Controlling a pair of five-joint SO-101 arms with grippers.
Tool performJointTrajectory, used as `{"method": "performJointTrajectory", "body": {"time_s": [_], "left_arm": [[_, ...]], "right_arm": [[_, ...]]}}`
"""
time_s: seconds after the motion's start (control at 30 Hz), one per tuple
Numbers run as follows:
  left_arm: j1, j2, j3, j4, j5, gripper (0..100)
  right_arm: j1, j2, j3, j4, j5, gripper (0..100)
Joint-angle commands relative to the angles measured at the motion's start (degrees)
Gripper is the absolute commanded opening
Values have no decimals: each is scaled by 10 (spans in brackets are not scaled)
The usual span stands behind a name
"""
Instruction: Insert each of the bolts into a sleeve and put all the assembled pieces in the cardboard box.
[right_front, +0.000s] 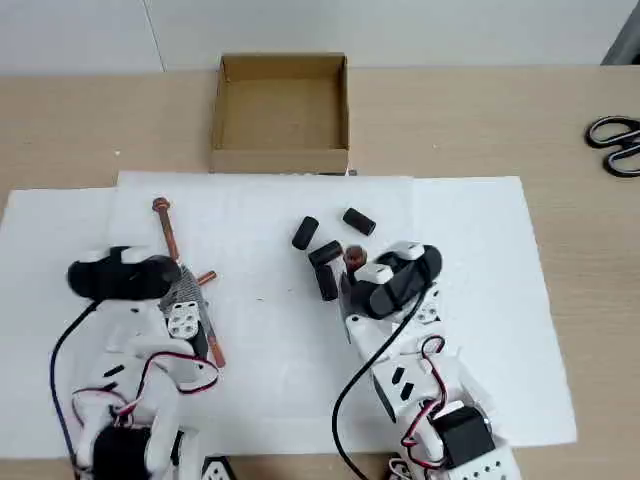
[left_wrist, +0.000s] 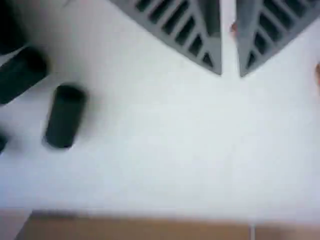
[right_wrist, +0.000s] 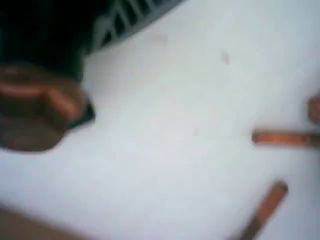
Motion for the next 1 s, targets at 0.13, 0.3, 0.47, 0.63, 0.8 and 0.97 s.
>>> {"method": "performJointTrajectory", "body": {"time_s": [0.13,0.3,0.47,0.63,0.8,0.97], "left_arm": [[-6,-4,98,-55,-3,6],[-6,-4,134,-76,-1,6],[-6,-4,159,-76,-1,6],[-9,-4,160,-76,0,6],[-9,-4,160,-76,0,6],[-9,-4,160,-76,0,6]], "right_arm": [[23,112,-42,-163,35,2],[30,334,-178,-220,33,2],[55,575,-350,-275,32,2],[68,773,-514,-299,32,2],[71,931,-665,-325,35,2],[71,1076,-813,-322,49,3]]}}
